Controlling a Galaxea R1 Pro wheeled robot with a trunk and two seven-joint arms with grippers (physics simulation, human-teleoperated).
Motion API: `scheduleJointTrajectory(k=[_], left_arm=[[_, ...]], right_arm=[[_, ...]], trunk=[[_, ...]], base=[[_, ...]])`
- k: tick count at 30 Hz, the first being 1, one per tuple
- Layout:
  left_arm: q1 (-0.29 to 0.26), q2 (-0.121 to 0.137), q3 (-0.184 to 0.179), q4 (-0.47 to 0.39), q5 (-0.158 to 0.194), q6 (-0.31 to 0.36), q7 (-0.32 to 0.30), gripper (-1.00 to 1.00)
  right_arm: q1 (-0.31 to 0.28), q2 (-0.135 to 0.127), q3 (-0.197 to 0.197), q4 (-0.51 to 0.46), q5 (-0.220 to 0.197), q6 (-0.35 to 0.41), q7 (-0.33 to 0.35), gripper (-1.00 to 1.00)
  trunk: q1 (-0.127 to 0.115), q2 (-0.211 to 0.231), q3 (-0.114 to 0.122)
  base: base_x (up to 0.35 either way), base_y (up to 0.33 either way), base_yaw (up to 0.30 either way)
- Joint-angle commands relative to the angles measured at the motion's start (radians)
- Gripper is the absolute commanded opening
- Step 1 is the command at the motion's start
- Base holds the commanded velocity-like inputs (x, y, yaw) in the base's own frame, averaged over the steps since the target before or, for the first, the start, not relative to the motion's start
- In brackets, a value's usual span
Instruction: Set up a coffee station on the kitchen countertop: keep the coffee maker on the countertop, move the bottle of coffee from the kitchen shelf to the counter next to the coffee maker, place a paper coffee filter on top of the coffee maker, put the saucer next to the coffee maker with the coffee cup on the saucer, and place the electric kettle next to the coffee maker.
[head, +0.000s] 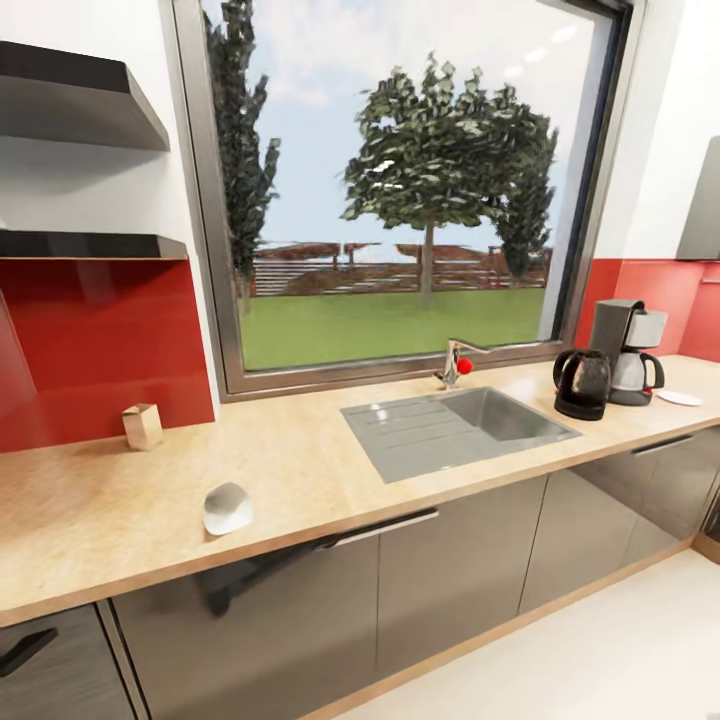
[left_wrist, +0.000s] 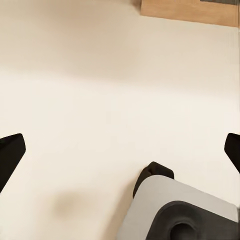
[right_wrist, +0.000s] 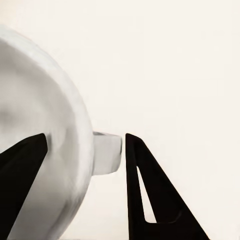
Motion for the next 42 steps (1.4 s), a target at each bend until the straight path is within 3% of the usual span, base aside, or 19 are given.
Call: scheduleJointTrajectory(k=[1,3,4,5,10,13,16,18,22,26,30,33,42], left_arm=[[-0.001,0.000,-0.008,-0.001,0.010,-0.003,-0.004,1.00],[-0.001,-0.016,-0.009,-0.009,0.006,-0.003,0.018,1.00],[-0.001,-0.033,-0.010,-0.012,0.001,-0.002,0.051,1.00],[-0.001,-0.054,-0.011,-0.018,-0.009,0.008,0.112,1.00],[-0.001,-0.073,-0.011,-0.059,-0.041,0.111,0.163,1.00],[-0.001,-0.087,-0.009,-0.096,-0.044,0.147,0.173,1.00],[-0.001,-0.101,-0.004,-0.101,-0.042,0.146,0.175,1.00],[-0.001,-0.106,0.002,-0.100,-0.039,0.111,0.176,1.00],[-0.001,-0.107,0.005,-0.096,-0.036,0.037,0.176,1.00],[-0.001,-0.108,0.007,-0.095,-0.035,0.007,0.175,1.00],[-0.001,-0.108,0.007,-0.094,-0.035,-0.003,0.175,1.00],[-0.001,-0.108,0.008,-0.094,-0.035,-0.006,0.175,1.00],[-0.001,-0.141,0.002,-0.093,-0.038,-0.020,0.175,1.00]], right_arm=[[0.013,0.005,0.001,0.001,0.000,-0.016,0.011,-1.00],[0.074,0.035,0.000,0.001,-0.003,-0.085,0.037,-1.00],[0.109,0.054,-0.001,0.001,-0.007,-0.123,0.060,-1.00],[0.168,0.089,-0.001,0.001,-0.019,-0.187,0.087,-1.00],[0.238,0.151,-0.001,0.000,-0.040,-0.315,0.111,-1.00],[0.249,0.159,-0.004,-0.002,-0.043,-0.352,0.114,-1.00],[0.250,0.151,-0.004,-0.001,-0.045,-0.380,0.114,-1.00],[0.254,0.136,-0.005,0.000,-0.049,-0.441,0.109,-1.00],[0.270,0.138,-0.005,0.001,-0.066,-0.487,0.098,-1.00],[0.278,0.157,-0.006,0.001,-0.074,-0.515,0.067,-1.00],[0.280,0.188,-0.006,0.000,-0.076,-0.541,-0.017,-1.00],[0.281,0.193,-0.006,0.001,-0.076,-0.565,-0.048,-1.00],[0.285,0.214,-0.006,0.001,-0.080,-0.577,-0.065,-1.00]], trunk=[[-0.004,0.006,0.002],[-0.012,0.020,0.008],[-0.015,0.027,0.012],[-0.019,0.034,0.015],[-0.038,0.069,0.030],[-0.050,0.090,0.040],[-0.061,0.111,0.049],[-0.069,0.125,0.055],[-0.084,0.153,0.068],[-0.100,0.181,0.080],[-0.115,0.209,0.093],[-0.127,0.230,0.102],[-0.161,0.293,0.131]], base=[[0.000,0.000,0.000],[0.000,0.000,0.000],[0.000,0.000,0.000],[0.000,0.000,0.000],[0.000,0.000,0.000],[0.000,0.000,0.000],[0.000,0.000,0.000],[0.000,0.000,0.000],[0.000,0.000,0.000],[0.000,0.000,0.000],[0.000,0.000,0.000],[0.000,0.000,0.000],[0.000,0.000,0.000]])
